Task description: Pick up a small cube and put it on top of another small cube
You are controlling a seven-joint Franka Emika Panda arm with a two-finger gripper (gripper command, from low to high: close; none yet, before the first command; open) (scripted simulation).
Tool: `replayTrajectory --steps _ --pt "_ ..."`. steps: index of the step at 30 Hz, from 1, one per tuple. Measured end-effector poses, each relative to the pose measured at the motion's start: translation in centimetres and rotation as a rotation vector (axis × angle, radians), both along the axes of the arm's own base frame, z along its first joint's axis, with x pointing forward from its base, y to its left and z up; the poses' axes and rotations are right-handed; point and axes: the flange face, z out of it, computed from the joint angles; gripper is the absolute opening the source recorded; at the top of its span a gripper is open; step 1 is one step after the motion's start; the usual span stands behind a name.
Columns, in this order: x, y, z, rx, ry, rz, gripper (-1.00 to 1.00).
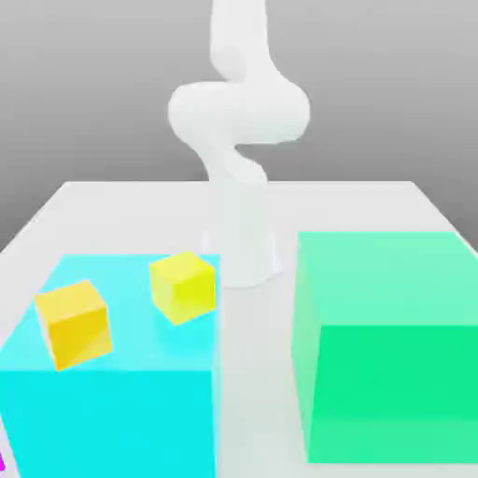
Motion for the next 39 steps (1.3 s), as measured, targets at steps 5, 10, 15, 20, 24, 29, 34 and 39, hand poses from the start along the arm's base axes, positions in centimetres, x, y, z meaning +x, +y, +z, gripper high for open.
replayTrajectory --steps 5,10,15,20,24,29,34,39 --pt "3.6 -4.5 -6.2 0.065 0.085 -0.272 0.00" --pt "5.4 -9.8 -12.7 0.137 0.153 -0.533 0.00" --pt "5.5 -15.4 -19.5 0.220 0.210 -0.792 0.00" --pt "3.8 -20.7 -26.2 0.314 0.256 -1.048 0.00" --pt "1.5 -24.3 -31.4 0.398 0.285 -1.249 0.00" --pt "-2.4 -27.8 -37.6 0.517 0.312 -1.501 0.00" --pt "-7.1 -30.3 -43.1 0.655 0.326 -1.758 0.00" --pt "-11.1 -30.7 -47.9 0.805 0.336 -1.987 0.00"
